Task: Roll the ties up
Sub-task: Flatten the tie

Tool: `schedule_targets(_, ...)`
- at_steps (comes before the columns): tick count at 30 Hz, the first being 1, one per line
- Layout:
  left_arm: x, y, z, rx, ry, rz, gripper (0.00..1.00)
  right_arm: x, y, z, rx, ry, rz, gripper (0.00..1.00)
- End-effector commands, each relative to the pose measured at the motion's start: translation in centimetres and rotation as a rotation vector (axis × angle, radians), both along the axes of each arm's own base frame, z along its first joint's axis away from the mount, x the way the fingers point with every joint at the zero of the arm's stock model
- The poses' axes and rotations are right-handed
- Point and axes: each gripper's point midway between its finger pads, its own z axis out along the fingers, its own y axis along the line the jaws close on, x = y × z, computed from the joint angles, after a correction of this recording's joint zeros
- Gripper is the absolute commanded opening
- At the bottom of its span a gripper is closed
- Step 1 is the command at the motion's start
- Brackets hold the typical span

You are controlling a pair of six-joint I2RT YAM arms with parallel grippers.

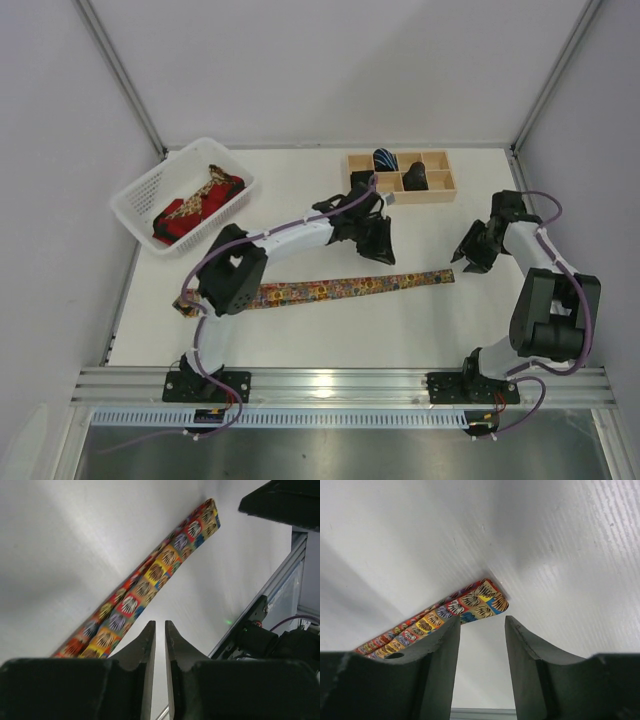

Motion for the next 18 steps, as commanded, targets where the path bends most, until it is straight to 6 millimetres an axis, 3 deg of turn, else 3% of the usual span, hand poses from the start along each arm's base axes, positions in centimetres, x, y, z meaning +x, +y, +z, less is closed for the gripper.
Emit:
schedule_targets(1,0.3,-3.3,2.2,-0.081,-0.021,-0.063,0.17,-0.3,1.1,-0.7,0.074,0.029,0.056,0.46)
schedule_targets(4,0.6,-3.7,0.9,-0.059,0.001,-0.06,0.16,0.5,1.4,-1.2,0.097,0.012,0.054,0.41)
schedule_targets(10,-0.7,-2.0,-2.8,0.018,0.07,-0.043,0.13,1.4,0.7,-1.0,0.064,0.005,0.061,0.39)
schedule_targets(11,-1.5,-1.2,-4.1,0.04,0.1,-0.037,0.13,1.3,0.7,-0.9,0.06,0.008,0.063,0.39)
schedule_targets(13,-1.9,-0.6,-4.2,0.036,0.097,-0.03,0.13,1.4,0.4,-0.6,0.045,0.004,0.067,0.39)
schedule_targets(14,-2.7,0.4,-5.4,0.062,0.12,-0.024,0.13,1.4,0.3,-0.5,0.04,0.006,0.069,0.39)
schedule_targets(18,-3.2,2.7,-7.7,0.106,0.155,0.016,0.11,1.4,1.0,0.5,0.072,-0.022,0.083,0.38)
